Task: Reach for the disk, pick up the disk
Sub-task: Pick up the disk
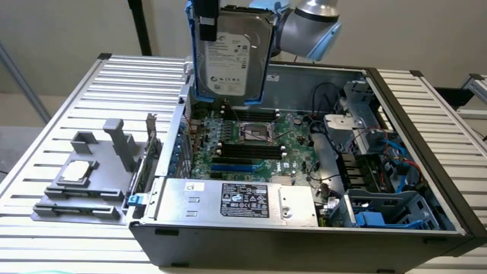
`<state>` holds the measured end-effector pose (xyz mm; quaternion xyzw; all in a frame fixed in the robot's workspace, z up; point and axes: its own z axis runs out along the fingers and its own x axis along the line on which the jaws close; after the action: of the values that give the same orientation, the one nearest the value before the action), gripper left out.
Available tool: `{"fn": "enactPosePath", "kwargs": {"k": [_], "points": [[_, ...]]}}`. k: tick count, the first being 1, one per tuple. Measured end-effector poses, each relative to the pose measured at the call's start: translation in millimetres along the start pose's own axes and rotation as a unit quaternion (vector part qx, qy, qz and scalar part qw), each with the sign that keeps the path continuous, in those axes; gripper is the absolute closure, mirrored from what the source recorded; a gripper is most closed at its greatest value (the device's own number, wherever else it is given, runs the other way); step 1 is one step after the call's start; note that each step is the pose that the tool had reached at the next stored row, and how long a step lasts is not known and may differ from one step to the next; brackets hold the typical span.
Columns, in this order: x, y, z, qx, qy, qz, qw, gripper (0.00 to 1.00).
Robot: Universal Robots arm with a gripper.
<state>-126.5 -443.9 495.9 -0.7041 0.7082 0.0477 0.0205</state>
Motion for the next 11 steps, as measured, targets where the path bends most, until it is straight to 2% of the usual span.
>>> {"fn": "enactPosePath", "kwargs": {"k": [11], "points": [[26.9,-32.9,-3.4,0.0000,0.0000,0.000,1.0000,0.67]]}}
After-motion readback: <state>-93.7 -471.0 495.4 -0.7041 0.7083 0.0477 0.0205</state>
